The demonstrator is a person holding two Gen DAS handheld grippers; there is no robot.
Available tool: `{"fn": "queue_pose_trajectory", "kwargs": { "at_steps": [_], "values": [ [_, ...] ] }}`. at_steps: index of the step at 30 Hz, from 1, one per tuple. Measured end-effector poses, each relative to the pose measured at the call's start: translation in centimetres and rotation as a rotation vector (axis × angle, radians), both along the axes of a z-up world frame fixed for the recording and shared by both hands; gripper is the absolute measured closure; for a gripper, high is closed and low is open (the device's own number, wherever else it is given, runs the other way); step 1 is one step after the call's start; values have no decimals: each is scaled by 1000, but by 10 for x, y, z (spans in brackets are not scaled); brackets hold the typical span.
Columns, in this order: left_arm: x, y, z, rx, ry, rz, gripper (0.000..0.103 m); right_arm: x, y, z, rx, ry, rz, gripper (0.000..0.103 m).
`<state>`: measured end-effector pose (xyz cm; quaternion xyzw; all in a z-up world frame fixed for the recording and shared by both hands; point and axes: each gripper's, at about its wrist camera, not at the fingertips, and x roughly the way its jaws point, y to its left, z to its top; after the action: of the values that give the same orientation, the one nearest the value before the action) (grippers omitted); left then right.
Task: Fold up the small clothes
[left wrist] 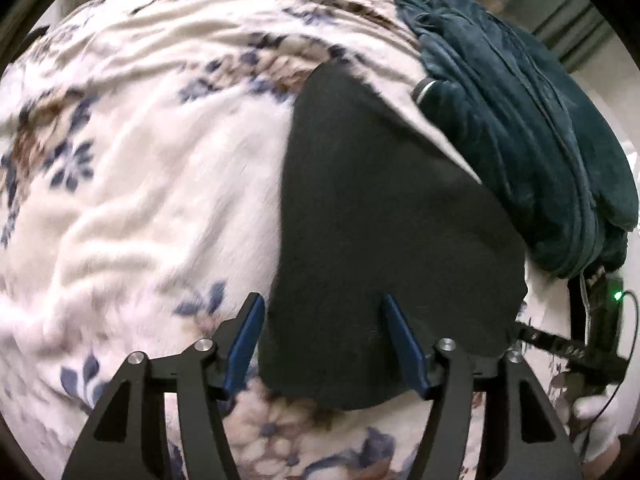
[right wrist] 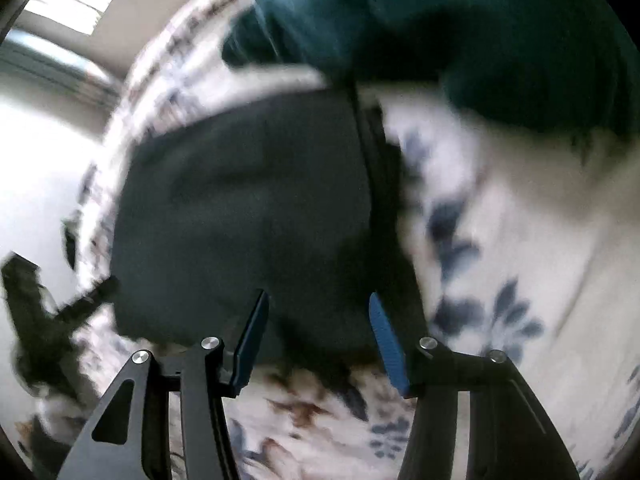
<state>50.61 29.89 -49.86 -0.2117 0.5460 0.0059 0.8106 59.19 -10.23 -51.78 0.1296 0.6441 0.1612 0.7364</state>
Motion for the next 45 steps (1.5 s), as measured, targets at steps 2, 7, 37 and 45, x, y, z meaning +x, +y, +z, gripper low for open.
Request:
{"fn": "queue_pose_trajectory", "kwargs": {
  "at_steps": [2,7,37,45],
  "values": [
    [1,0,-3,28,8,-4,24,-8,-1,-13,-56,5,2,48],
    [5,-7,1,113,22,-56,23,-7,12,-18,-133,-8,27,48],
    [-190,-162,341,402,-231,1,3,-232,12,393,-412,-512,-59,0],
    [-259,-176,426,430,-312,53,3,-318,-3,506,-384,-649,-66,0]
  ]
}}
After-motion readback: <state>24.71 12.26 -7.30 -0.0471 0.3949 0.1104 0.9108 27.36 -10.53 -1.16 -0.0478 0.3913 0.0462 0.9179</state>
